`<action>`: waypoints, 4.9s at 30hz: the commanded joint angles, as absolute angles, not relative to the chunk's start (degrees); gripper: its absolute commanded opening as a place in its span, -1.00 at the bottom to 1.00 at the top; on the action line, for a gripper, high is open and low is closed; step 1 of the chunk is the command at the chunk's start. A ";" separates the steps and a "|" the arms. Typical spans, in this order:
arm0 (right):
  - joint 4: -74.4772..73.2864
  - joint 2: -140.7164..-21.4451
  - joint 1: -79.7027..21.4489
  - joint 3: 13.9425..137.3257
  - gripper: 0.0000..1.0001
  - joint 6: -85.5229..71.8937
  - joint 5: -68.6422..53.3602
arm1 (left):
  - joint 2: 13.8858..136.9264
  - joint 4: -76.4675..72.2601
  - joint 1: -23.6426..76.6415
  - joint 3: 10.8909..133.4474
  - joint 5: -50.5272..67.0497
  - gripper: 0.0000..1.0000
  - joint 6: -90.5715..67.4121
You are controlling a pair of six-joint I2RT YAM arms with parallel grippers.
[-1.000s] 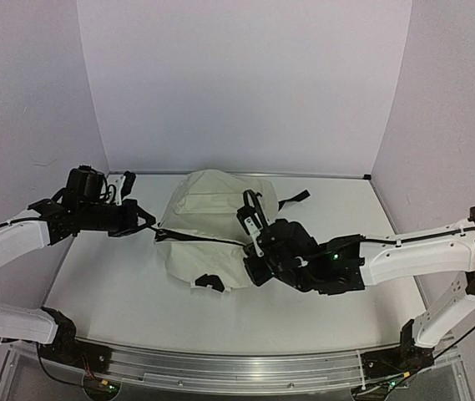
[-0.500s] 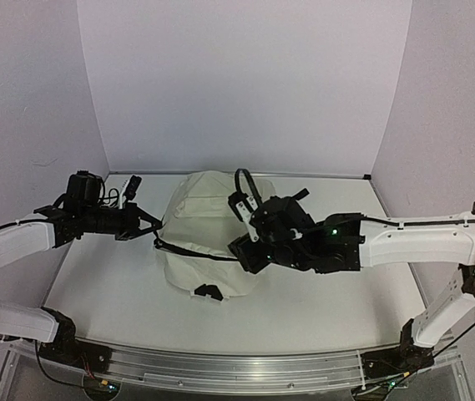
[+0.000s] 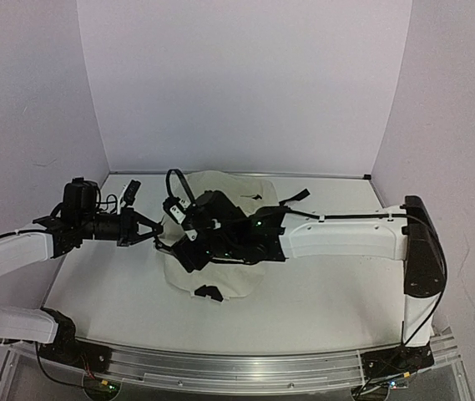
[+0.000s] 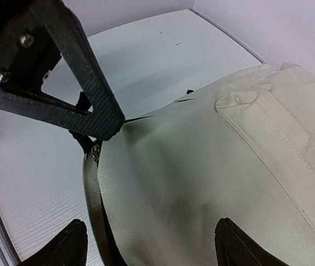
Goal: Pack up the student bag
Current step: Zip the student bag at the center of the board.
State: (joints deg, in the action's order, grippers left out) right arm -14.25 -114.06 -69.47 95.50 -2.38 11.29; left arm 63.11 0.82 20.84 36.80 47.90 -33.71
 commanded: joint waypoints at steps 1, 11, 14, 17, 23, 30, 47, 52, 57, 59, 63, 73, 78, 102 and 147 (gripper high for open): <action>-14.50 -118.28 -70.20 100.91 0.57 2.75 10.63 | 59.95 -5.00 21.01 37.01 50.68 -0.99 -35.48; -14.30 -116.56 -71.90 97.36 -0.84 1.57 14.07 | 58.70 -2.67 21.13 38.20 49.16 -1.00 -34.06; -14.33 -112.57 -72.26 91.92 -1.00 -1.11 14.82 | 58.33 -0.95 21.10 39.65 46.91 -1.00 -32.35; -14.33 -107.35 -72.33 85.92 -1.00 -4.82 15.43 | 58.57 -0.93 21.09 41.06 45.48 -1.00 -31.63; -14.34 -98.64 -72.33 75.14 -1.00 -10.90 17.10 | 62.49 -3.67 21.11 43.23 46.27 -1.00 -31.74; -14.98 -93.25 -72.33 68.45 -1.00 -15.07 18.44 | 66.83 -6.62 21.10 44.66 47.88 -1.00 -31.88; -19.61 -83.55 -72.33 62.95 -0.22 -22.14 20.48 | 74.79 -5.01 34.71 51.90 47.95 -1.00 -28.48; -16.15 -83.69 -72.33 66.70 0.60 -26.28 18.70 | 75.90 -11.95 37.90 49.92 47.95 -0.99 -31.78; -7.53 -84.60 -71.38 66.79 0.76 -28.69 12.42 | 76.89 -14.78 38.64 49.20 46.38 -0.93 -34.51; -4.17 -85.42 -70.63 66.29 0.77 -29.94 9.54 | 77.84 -14.04 39.21 50.06 45.24 -0.70 -34.57; 1.18 -86.22 -69.08 65.45 0.84 -32.48 7.01 | 76.20 -6.59 39.34 51.95 37.56 -0.03 -32.78; -9.83 -97.57 -69.82 78.59 0.82 -29.57 8.12 | 63.73 11.95 30.30 48.70 21.30 0.89 -37.39; -21.63 -107.62 -72.32 90.67 0.78 -27.77 14.72 | 64.48 12.34 24.83 43.50 24.69 0.86 -42.18; -47.28 -127.42 -73.43 117.17 -0.84 -41.56 32.91 | 66.28 1.48 25.11 32.78 36.40 0.45 -46.94; -18.55 -108.82 -66.92 88.50 -1.00 -41.47 15.45 | 85.25 0.39 38.85 46.13 15.53 -0.74 -51.42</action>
